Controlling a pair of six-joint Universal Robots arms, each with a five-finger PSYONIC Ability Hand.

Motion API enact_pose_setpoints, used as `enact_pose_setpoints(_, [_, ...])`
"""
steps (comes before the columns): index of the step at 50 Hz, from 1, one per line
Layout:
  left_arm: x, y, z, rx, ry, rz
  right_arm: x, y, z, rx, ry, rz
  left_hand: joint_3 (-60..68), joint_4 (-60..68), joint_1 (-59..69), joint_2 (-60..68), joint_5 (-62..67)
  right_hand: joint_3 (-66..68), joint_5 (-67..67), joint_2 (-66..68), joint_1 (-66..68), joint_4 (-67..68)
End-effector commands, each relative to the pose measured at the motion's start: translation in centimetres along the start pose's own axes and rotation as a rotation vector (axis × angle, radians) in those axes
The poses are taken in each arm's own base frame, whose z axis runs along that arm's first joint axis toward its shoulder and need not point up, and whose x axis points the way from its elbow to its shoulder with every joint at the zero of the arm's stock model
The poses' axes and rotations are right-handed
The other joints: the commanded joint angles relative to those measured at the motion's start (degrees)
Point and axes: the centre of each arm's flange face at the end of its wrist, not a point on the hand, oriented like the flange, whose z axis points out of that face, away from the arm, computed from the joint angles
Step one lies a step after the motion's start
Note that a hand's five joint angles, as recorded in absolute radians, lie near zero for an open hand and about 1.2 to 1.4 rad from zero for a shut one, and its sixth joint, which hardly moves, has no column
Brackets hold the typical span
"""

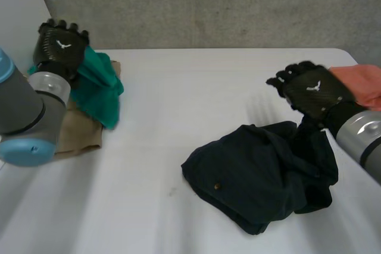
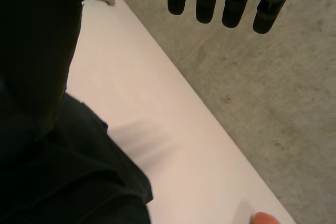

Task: Fold the laundry.

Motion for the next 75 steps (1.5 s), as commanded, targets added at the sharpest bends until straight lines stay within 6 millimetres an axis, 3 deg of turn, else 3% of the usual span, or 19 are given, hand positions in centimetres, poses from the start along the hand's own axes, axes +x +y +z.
enact_pose_setpoints(1, [4.7,-4.3,-7.7,0.024,0.31,-0.172,2.9,-2.6,-1.6,-0.068,0.013,0.013,-1.19,-0.77,-1.74,-1.03,-0.33,-2.01,-2.55,-1.73,-2.81,-2.02])
enact_pose_setpoints(5, [7.8,-5.0,-11.1,-0.029,0.467,-0.313,4.6,-2.2,-1.9,-0.122,0.04,-0.002,-1.36,-0.93,-1.9,-1.2,-0.49,-2.01,-2.55,-1.73,-2.81,-2.02])
enact_pose_setpoints(8, [9.6,-4.5,-11.8,-0.071,0.525,-0.373,5.2,-1.4,-2.0,-0.161,0.043,-0.011,-1.2,-0.77,-1.74,-1.04,-0.33,-2.01,-2.55,-1.73,-2.81,-2.02])
enact_pose_setpoints(22, [19.0,-1.2,-11.6,-0.183,0.779,-0.434,3.4,3.0,-1.8,-0.234,0.023,-0.024,9.39,9.82,8.85,9.55,10.26,-2.01,-2.55,-1.73,-2.81,-2.02])
enact_pose_setpoints(24, [19.7,-1.2,-12.1,-0.18,0.816,-0.439,3.3,3.3,-1.6,-0.226,0.032,-0.029,16.76,17.18,16.21,16.92,17.63,-2.01,-2.55,-1.73,-2.81,-2.02])
enact_pose_setpoints(27, [19.9,-1.5,-12.1,-0.165,0.829,-0.448,3.3,3.6,-1.4,-0.216,0.044,-0.035,48.66,49.08,48.11,48.82,49.53,-2.01,-2.55,-1.73,-2.81,-2.02])
enact_pose_setpoints(29, [19.4,-1.8,-11.5,-0.152,0.795,-0.449,3.4,3.6,-1.4,-0.214,0.049,-0.038,65.18,65.6,64.63,65.34,66.05,-2.01,-2.55,-1.73,-2.81,-2.02])
enact_pose_setpoints(32, [18.0,-2.8,-10.2,-0.12,0.701,-0.448,3.6,3.5,-1.4,-0.207,0.056,-0.041,65.23,65.65,64.68,65.39,66.1,-2.01,-2.55,-1.73,-2.81,-2.02])
enact_pose_setpoints(39, [8.1,-6.1,-3.2,0.066,0.203,-0.465,4.1,2.6,-1.0,-0.169,0.076,-0.046,65.23,65.65,64.68,65.39,66.1,-2.01,-2.55,-1.73,-2.81,-2.02])
enact_pose_setpoints(45, [2.7,-12.6,-1.0,0.431,0.011,-0.373,4.9,1.8,-0.6,-0.128,0.122,-0.035,65.23,65.65,64.68,65.39,66.1,-2.01,-2.55,-1.73,-2.81,-2.02])
enact_pose_setpoints(48, [1.9,-16.0,-1.5,0.595,0.004,-0.383,5.4,1.3,-0.5,-0.099,0.143,0.016,65.23,65.65,64.68,65.39,66.1,-2.01,-2.55,-1.73,-2.81,-2.02])
enact_pose_setpoints(53, [4.9,-18.7,-3.5,0.725,0.175,-0.394,5.9,1.1,-0.4,-0.084,0.161,0.072,65.23,65.65,64.68,65.39,66.1,-2.01,-2.55,-1.73,-2.81,-2.02])
enact_pose_setpoints(64, [19.2,-15.6,-8.5,0.646,0.679,-0.535,6.5,1.6,-0.1,-0.089,0.21,0.078,65.23,65.65,64.68,65.39,66.1,-2.01,-2.55,-1.73,-2.81,-2.02])
enact_pose_setpoints(66, [20.8,-15.1,-9.4,0.625,0.756,-0.567,6.8,1.7,0.0,-0.085,0.233,0.069,45.03,45.46,44.49,45.19,45.9,-2.01,-2.55,-1.73,-2.81,-2.02])
enact_pose_setpoints(67, [22.1,-14.5,-10.1,0.602,0.821,-0.59,7.3,2.0,0.2,-0.088,0.261,0.061,12.76,13.18,12.21,12.92,13.63,-2.01,-2.55,-1.73,-2.81,-2.02])
enact_pose_setpoints(68, [22.5,-14.1,-10.4,0.59,0.846,-0.599,7.6,2.2,0.3,-0.093,0.277,0.058,-2.22,-1.79,-2.76,-2.06,-1.35,-2.01,-2.55,-1.73,-2.81,-2.02])
enact_pose_setpoints(69, [22.7,-13.9,-10.6,0.58,0.863,-0.608,7.9,2.5,0.4,-0.101,0.289,0.057,-4.77,-4.35,-5.32,-4.61,-3.9,-2.01,-2.55,-1.73,-2.81,-2.02])
enact_pose_setpoints(73, [22.0,-14.3,-11.1,0.577,0.878,-0.627,8.9,3.5,0.6,-0.121,0.31,0.064,-1.7,-1.28,-2.25,-1.54,-0.83,-2.01,-2.55,-1.73,-2.81,-2.02])
enact_pose_setpoints(75, [20.2,-15.5,-11.0,0.609,0.849,-0.628,9.0,3.3,0.7,-0.11,0.308,0.063,-1.2,-0.77,-1.74,-1.04,-0.33,-2.01,-2.55,-1.73,-2.81,-2.02])
